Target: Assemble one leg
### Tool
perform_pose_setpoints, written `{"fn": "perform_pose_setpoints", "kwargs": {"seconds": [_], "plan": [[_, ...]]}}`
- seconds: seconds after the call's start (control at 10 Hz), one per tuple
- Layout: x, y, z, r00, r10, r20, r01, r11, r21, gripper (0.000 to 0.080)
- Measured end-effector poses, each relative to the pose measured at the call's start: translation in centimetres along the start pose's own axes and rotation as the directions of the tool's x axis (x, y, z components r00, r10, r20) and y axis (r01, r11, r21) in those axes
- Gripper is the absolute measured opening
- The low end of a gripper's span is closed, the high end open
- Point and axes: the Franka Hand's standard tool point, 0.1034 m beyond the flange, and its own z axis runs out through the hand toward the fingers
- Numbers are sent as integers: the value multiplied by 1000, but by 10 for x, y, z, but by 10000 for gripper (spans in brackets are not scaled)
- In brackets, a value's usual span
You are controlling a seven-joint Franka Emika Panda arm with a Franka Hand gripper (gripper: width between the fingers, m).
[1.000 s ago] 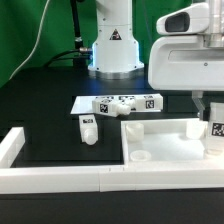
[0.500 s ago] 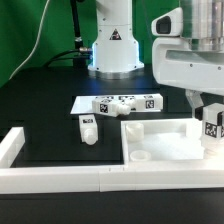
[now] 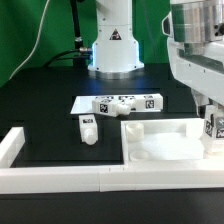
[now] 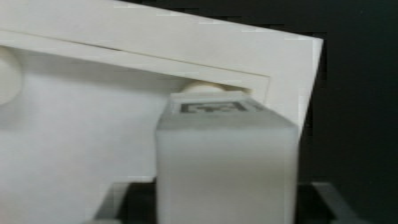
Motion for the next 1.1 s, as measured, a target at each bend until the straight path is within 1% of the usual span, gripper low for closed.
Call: {"fn": "perform_pose_setpoints", "kwargs": {"seconds": [0.1, 0.2, 0.3, 0.4, 0.5, 0.7, 0.8, 0.9, 1.0, 1.1], "plan": [[-1, 0, 1, 995, -104, -5, 104, 995, -4, 471], [-5, 1, 2, 933, -360, -3, 360, 933, -11, 592], [-10, 5, 5, 865, -502, 20, 502, 865, -19, 592], [-17, 5, 4, 840, -542, 24, 542, 840, -12, 637], [-16, 5, 1, 812, -584, 2, 584, 812, 2, 637], [-13, 6, 3, 727, -686, 2, 686, 727, 0, 648], [-12, 6, 3, 660, -752, 1, 752, 660, -5, 648], [-6, 6, 7, 354, -935, 12, 935, 353, -28, 648], [-8, 7, 12, 234, -971, 48, 972, 233, -29, 648], [-7, 6, 12, 259, -965, 41, 966, 258, -31, 624]]}}
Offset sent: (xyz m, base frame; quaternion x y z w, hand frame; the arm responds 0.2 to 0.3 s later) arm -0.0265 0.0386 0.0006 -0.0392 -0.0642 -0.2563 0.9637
